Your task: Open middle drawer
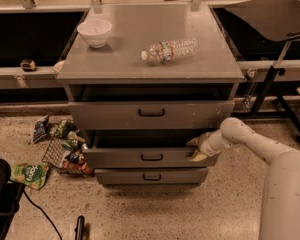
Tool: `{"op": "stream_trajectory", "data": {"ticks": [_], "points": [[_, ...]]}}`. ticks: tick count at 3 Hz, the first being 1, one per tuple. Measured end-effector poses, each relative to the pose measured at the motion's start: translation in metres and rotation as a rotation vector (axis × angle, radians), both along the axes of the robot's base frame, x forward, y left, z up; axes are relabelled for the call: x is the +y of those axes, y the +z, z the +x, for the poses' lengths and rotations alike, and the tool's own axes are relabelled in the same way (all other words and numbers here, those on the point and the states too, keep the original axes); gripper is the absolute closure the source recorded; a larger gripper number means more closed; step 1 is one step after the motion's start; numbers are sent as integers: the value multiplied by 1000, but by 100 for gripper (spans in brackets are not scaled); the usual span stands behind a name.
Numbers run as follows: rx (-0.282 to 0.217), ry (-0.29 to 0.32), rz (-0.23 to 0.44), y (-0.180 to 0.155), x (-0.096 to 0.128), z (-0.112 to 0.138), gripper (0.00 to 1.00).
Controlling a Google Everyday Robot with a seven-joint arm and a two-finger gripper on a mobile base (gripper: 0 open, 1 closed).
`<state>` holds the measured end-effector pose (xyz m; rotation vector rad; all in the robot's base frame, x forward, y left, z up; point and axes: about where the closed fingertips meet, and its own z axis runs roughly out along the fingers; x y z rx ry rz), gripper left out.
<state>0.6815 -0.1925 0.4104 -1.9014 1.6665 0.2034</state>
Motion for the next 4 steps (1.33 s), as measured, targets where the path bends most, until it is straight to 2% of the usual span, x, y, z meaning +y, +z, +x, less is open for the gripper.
{"op": "stream_trajectory", "data": {"ticks": [1,2,4], "points": [[-13,24,4,18,0,-12,100],[-13,24,4,18,0,-12,82],[-13,24,4,18,0,-12,35]]}}
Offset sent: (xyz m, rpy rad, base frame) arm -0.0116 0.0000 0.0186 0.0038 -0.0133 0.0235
